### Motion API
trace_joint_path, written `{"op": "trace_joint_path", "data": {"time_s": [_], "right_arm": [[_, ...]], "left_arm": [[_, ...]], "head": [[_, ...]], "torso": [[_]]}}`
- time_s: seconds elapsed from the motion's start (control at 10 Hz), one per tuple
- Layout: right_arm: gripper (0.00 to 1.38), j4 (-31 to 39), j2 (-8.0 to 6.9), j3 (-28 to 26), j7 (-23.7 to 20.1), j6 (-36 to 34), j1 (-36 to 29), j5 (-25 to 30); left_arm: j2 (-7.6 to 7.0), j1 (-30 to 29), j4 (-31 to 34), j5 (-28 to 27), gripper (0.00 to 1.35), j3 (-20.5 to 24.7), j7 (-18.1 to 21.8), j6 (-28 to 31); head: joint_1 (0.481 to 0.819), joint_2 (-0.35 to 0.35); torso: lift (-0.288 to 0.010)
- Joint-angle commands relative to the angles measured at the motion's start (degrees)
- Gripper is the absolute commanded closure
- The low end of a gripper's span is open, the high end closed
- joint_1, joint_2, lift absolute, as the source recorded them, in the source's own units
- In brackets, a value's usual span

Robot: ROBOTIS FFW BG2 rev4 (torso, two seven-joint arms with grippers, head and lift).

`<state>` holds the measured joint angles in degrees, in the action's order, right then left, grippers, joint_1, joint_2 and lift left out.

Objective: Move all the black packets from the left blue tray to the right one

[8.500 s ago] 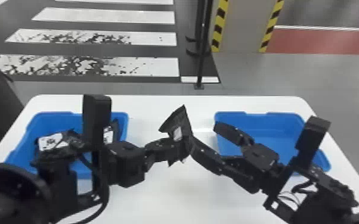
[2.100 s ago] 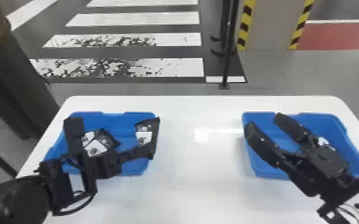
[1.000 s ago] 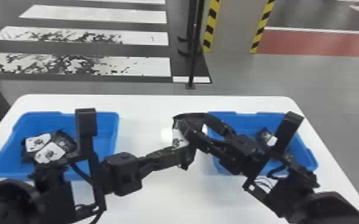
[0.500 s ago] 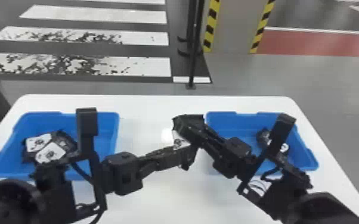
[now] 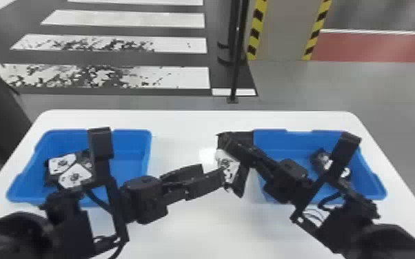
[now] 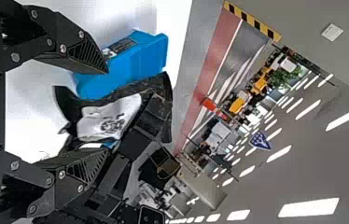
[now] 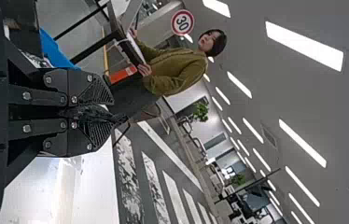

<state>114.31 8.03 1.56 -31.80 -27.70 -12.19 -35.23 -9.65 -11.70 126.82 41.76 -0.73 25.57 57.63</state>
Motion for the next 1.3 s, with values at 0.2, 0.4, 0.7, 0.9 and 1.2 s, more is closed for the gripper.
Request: {"op": "trace_joint_path", "data": {"time_s": [0.2, 0.4, 0.7, 0.9, 1.2], "right_arm": [[1.28, -13.83, 1.64, -6.02, 0.95, 2.39, 9.38, 5.41], [1.28, -23.68, 2.43, -9.67, 1.48, 3.65, 14.45, 10.21], [0.59, -27.76, 2.43, -14.81, 5.0, 4.64, 16.42, 21.86], [0.05, -11.16, 1.73, -15.04, 10.53, 7.31, 7.7, 28.72], [0.16, 14.29, -1.96, -14.81, 13.61, 12.51, -9.18, 27.23]], "left_arm": [[0.77, -7.0, 4.87, 0.29, 0.49, 5.3, 0.09, -2.09], [1.92, -11.36, 8.95, -1.31, 0.49, 10.1, 0.09, -4.2], [3.15, -14.45, 12.61, -5.42, 0.49, 15.35, 0.09, -6.59], [3.41, -15.15, 13.45, -8.28, 0.49, 17.87, 0.09, -6.59], [4.55, -15.43, 15.28, -17.76, 0.51, 23.01, 0.0, -4.2]], "head": [[0.695, -0.102], [0.695, -0.128], [0.695, -0.167], [0.695, -0.187], [0.695, -0.15]], "torso": [[-0.14], [-0.14], [-0.14], [-0.14], [-0.14]]}}
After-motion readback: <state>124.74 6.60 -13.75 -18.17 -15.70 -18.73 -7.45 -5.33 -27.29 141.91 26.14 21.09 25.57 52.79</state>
